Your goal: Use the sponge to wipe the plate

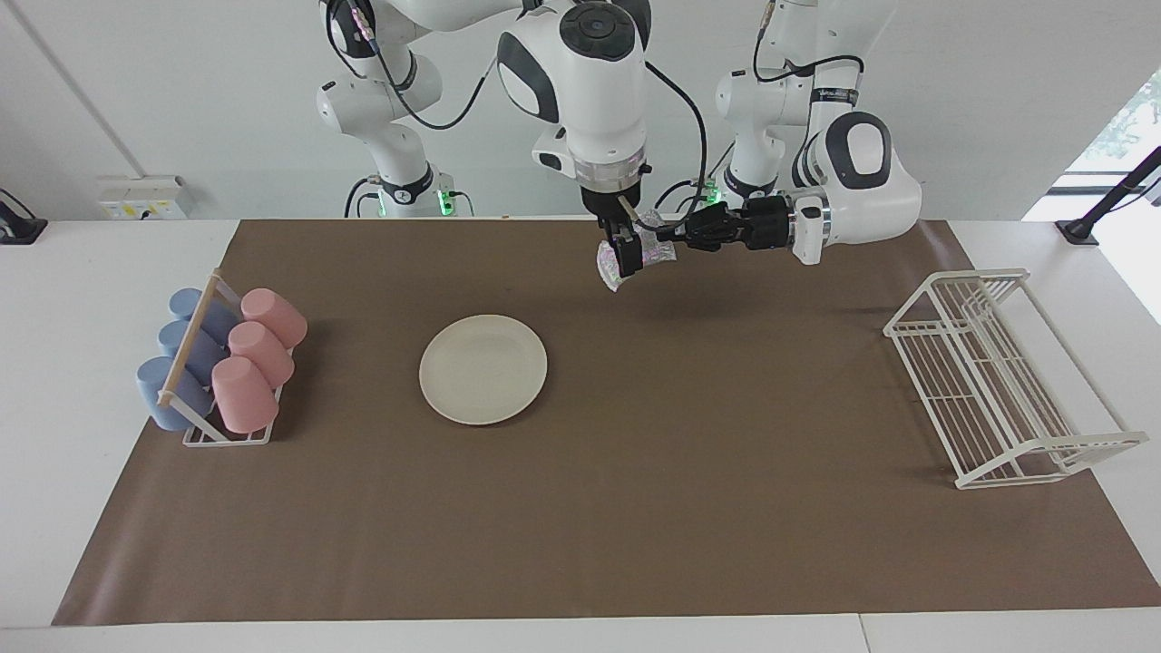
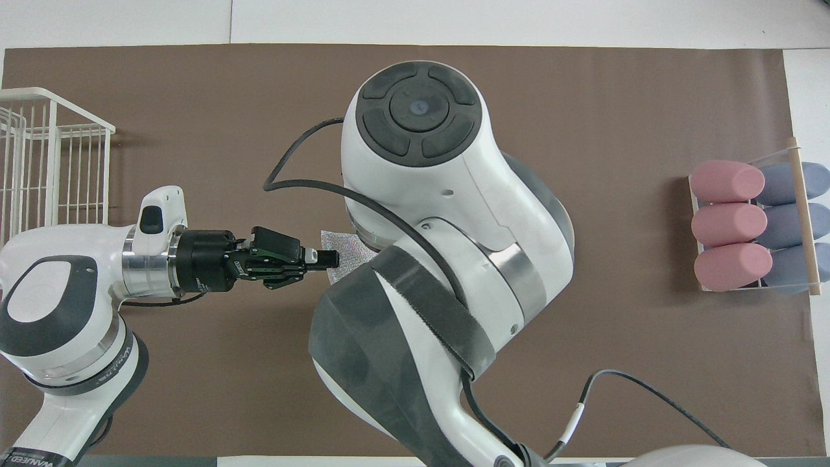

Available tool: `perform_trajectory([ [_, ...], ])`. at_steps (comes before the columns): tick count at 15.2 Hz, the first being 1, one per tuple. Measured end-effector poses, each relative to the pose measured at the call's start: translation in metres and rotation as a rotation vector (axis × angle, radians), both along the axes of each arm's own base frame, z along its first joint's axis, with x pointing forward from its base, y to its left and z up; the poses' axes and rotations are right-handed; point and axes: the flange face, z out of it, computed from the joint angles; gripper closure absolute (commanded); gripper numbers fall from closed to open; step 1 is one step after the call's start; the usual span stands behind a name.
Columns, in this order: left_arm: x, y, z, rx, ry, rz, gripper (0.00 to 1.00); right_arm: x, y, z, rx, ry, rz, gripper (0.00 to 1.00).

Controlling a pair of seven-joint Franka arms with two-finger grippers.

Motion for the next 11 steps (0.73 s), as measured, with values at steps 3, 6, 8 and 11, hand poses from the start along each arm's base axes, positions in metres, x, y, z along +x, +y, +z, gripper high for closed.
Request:
perform_trajectory([
  [3,0.0,0.0,0.0,-0.003,0.0,0.004,1.0,0.002,-0.001,-0.003,0.002,-0.004,-0.007,0.0],
  [6,0.001,0.0,0.001,-0.009,0.0,0.01,1.0,0.007,0.001,-0.01,0.027,-0.037,-0.02,0.0],
  [8,0.002,0.0,0.001,-0.012,0.001,0.017,1.0,0.006,0.003,-0.024,0.038,-0.055,-0.026,0.0],
  [11,0.002,0.001,0.001,-0.011,0.0,0.022,1.0,-0.005,0.004,-0.035,0.028,-0.045,-0.017,0.11],
])
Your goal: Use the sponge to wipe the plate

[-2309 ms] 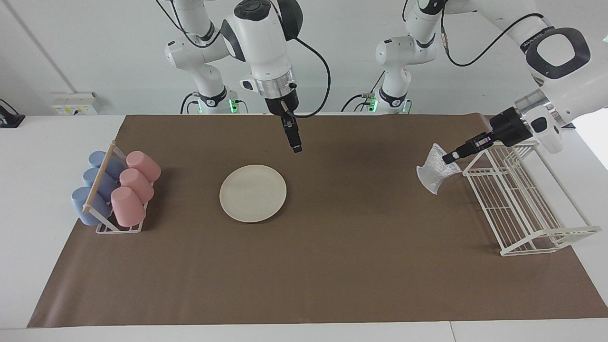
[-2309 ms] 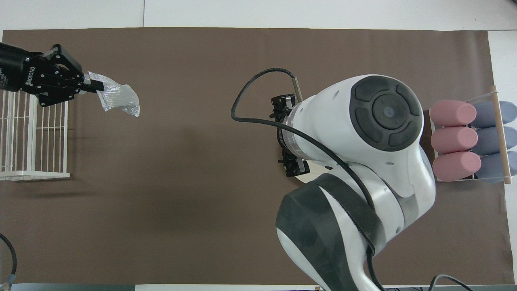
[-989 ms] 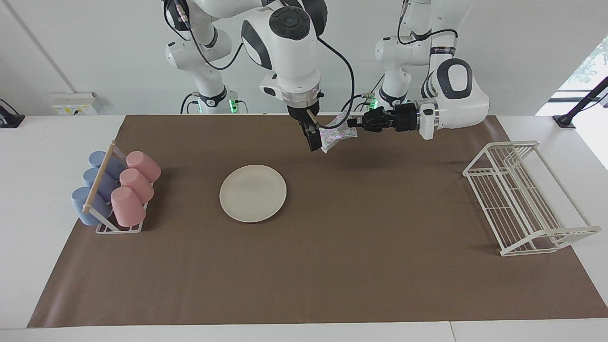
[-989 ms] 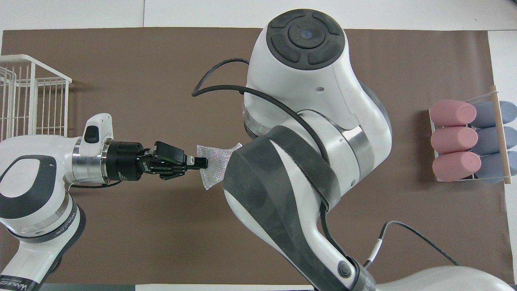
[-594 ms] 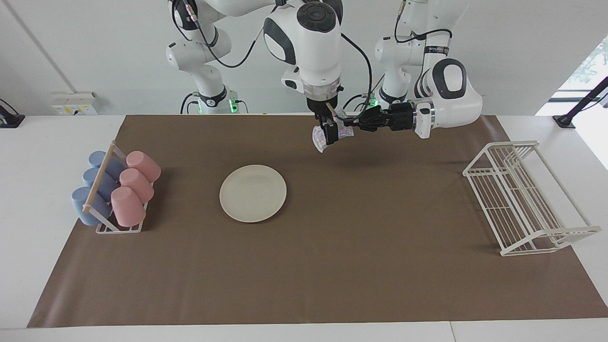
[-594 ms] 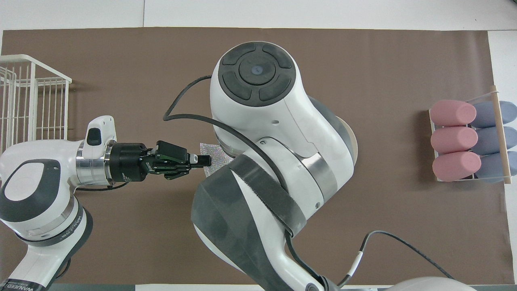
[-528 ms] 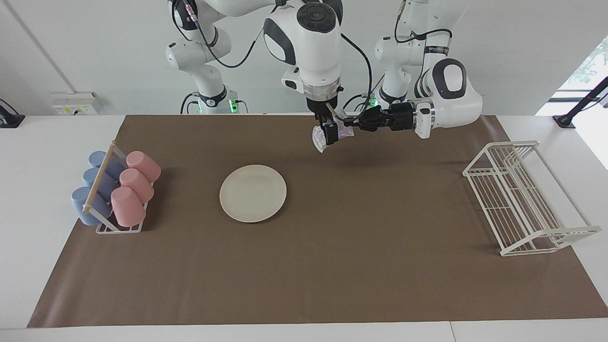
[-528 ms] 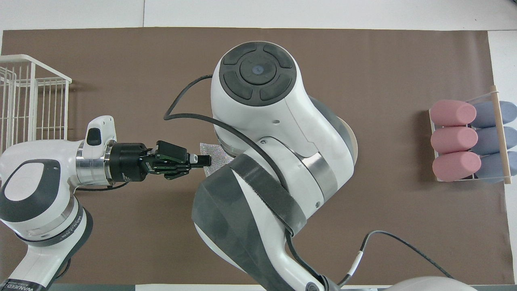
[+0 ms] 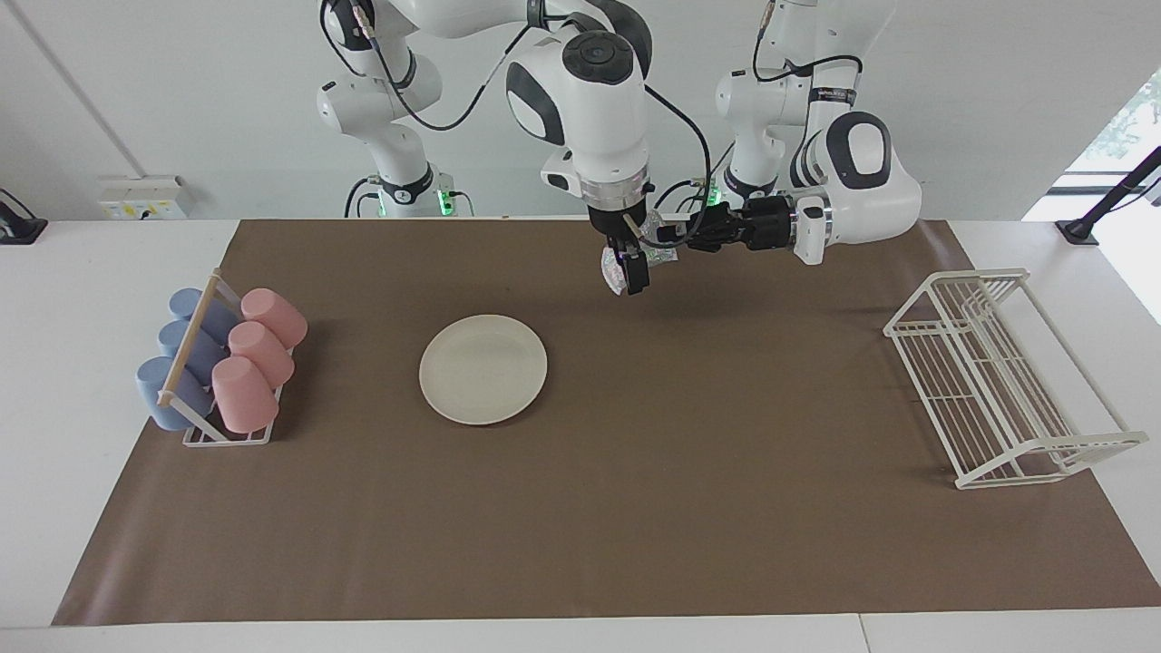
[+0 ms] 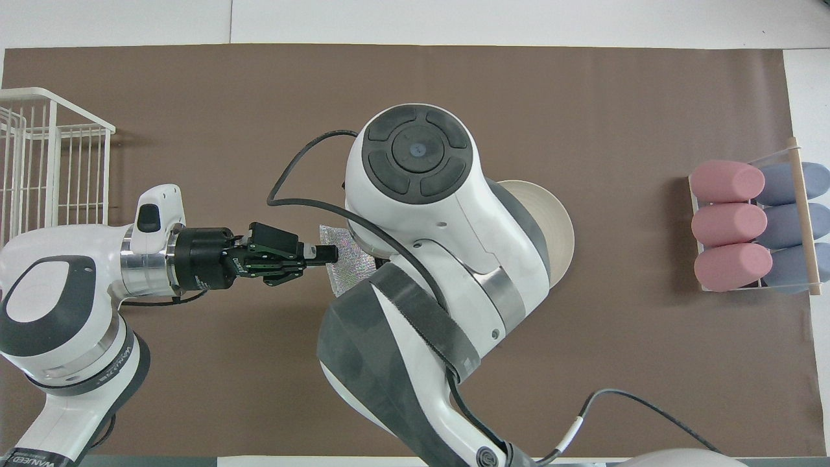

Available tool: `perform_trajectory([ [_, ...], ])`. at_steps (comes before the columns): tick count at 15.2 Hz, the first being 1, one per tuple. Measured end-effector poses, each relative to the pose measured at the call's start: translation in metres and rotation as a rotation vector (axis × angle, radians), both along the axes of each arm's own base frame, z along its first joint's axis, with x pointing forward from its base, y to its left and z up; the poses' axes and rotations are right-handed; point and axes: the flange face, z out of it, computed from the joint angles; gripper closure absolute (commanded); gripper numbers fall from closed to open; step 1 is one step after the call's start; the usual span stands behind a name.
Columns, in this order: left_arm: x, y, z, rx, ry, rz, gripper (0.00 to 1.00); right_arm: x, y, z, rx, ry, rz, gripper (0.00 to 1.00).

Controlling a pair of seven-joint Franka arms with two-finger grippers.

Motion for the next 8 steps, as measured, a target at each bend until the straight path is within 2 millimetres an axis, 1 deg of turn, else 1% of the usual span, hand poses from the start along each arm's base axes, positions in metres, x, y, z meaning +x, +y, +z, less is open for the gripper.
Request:
perform_trajectory([
  [3,0.0,0.0,0.0,0.0,0.0,0.0,1.0,-0.006,0.001,0.005,0.024,0.016,-0.006,0.11],
  [4,0.0,0.0,0.0,0.0,0.0,0.0,1.0,-0.007,0.001,0.007,0.03,0.018,-0.009,0.15],
  [5,0.0,0.0,0.0,0.0,0.0,0.001,1.0,-0.008,0.001,0.009,0.034,0.016,-0.009,0.22],
  [6,0.0,0.0,0.0,0.0,0.0,0.001,1.0,-0.008,0.0,0.011,0.035,0.015,-0.01,0.26],
  [8,0.0,0.0,0.0,0.0,0.0,0.0,1.0,-0.009,0.0,0.013,0.037,0.013,-0.01,0.48],
])
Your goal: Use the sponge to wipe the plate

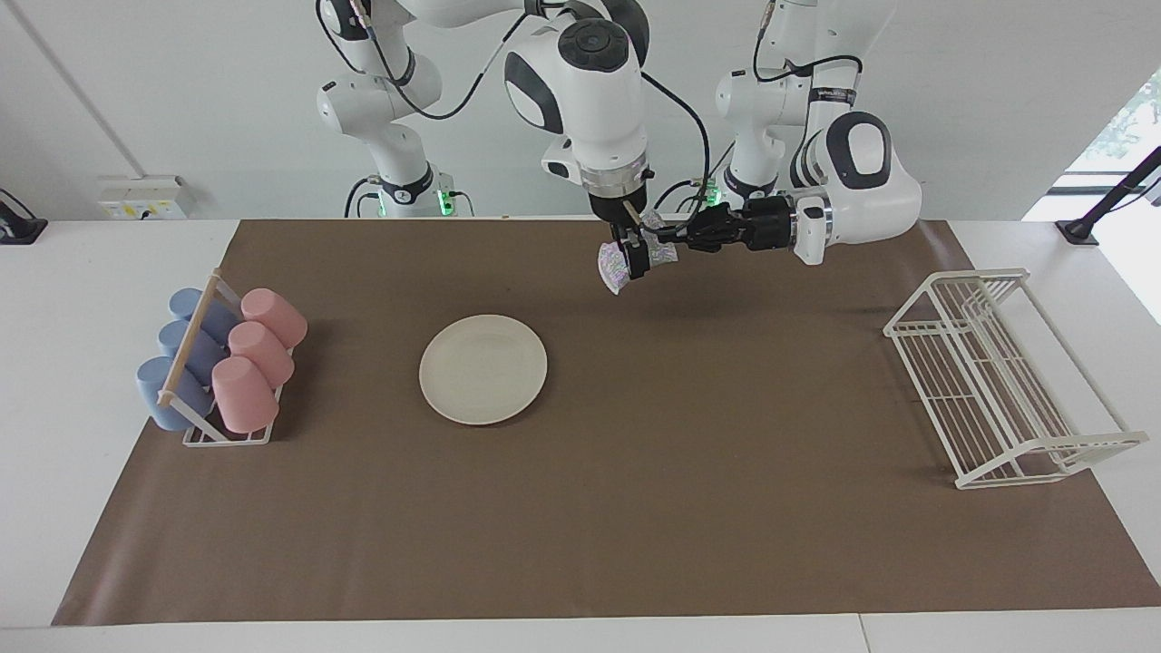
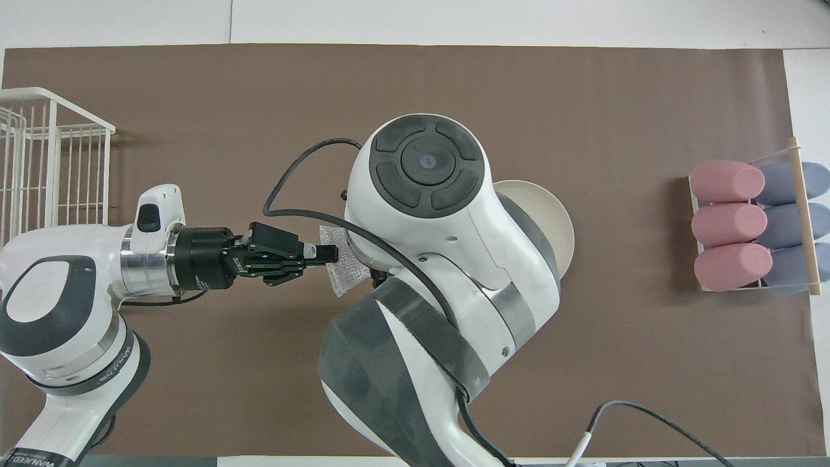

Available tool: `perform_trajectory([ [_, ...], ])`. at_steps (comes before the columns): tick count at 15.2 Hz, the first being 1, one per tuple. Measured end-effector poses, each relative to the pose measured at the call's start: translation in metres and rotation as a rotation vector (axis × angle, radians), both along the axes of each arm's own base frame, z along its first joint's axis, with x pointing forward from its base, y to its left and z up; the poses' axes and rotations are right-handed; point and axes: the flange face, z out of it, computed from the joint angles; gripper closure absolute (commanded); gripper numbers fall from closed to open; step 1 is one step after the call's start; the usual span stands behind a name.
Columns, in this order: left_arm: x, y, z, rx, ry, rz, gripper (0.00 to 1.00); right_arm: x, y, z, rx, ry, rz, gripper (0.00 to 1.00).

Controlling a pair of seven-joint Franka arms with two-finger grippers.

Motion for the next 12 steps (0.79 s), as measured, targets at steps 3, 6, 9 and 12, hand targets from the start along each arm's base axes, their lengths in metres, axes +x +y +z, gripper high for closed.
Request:
perform_trajectory([
  [3,-0.0002,-0.0002,0.0004,0.0,-0.001,0.0,1.0,-0.0002,-0.0003,-0.0002,0.0,0.0,-0.001,0.82],
  [6,-0.0005,-0.0007,0.0002,0.0,0.0,-0.002,1.0,-0.0002,0.0,-0.0004,0.004,0.002,-0.002,1.0],
  [9,-0.0005,-0.0006,0.0004,0.0,-0.001,-0.001,0.84,-0.0005,0.0003,-0.0002,0.009,0.006,-0.002,1.0],
  [12,-0.0005,-0.0005,0.0005,0.0,-0.001,-0.001,0.0,0.0041,-0.0064,-0.0019,0.011,-0.008,0.082,1.0],
])
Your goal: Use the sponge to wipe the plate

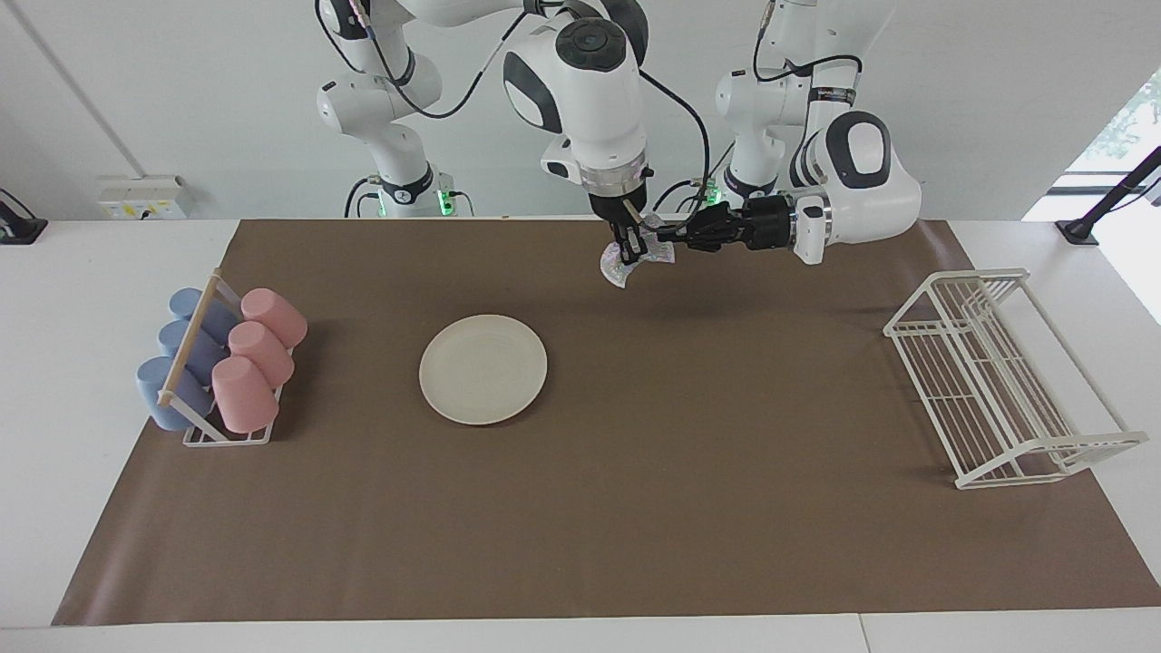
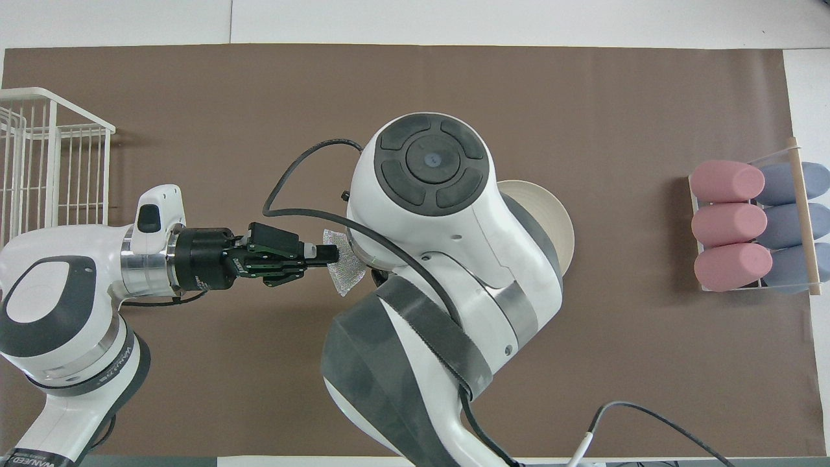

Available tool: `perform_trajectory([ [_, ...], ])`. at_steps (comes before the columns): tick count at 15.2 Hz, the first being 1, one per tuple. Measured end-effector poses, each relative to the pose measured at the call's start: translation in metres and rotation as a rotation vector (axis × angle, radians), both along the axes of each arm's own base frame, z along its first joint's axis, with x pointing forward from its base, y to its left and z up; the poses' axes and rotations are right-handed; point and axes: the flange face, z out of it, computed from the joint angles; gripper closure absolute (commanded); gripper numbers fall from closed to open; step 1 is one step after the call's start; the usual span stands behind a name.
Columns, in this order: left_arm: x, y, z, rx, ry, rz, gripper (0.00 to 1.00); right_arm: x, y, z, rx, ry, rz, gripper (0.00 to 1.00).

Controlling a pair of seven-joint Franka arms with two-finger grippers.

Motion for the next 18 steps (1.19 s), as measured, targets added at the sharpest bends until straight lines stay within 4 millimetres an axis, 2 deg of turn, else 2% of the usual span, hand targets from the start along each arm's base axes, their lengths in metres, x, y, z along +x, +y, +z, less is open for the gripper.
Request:
perform_trajectory([
  [2,0.0,0.0,0.0,0.001,0.0,0.001,0.0,0.015,-0.026,-0.005,-0.009,0.0,0.117,1.0],
  [5,0.001,0.001,-0.001,0.009,-0.002,0.014,0.0,0.042,-0.078,-0.01,-0.01,0.005,0.274,1.0],
  [8,0.004,0.004,-0.003,0.034,-0.007,0.036,0.0,0.052,-0.106,-0.024,-0.004,0.001,0.359,1.0],
  [11,0.006,0.006,-0.006,0.069,-0.015,0.056,0.0,0.05,-0.123,-0.065,0.0,-0.059,0.31,1.0],
  [14,0.006,0.012,-0.013,0.154,-0.038,0.043,0.0,0.031,-0.143,-0.121,-0.007,-0.118,0.234,1.0],
  [18,0.009,0.025,-0.022,0.281,-0.078,0.032,0.0,0.01,-0.185,-0.176,-0.017,-0.196,0.145,1.0],
])
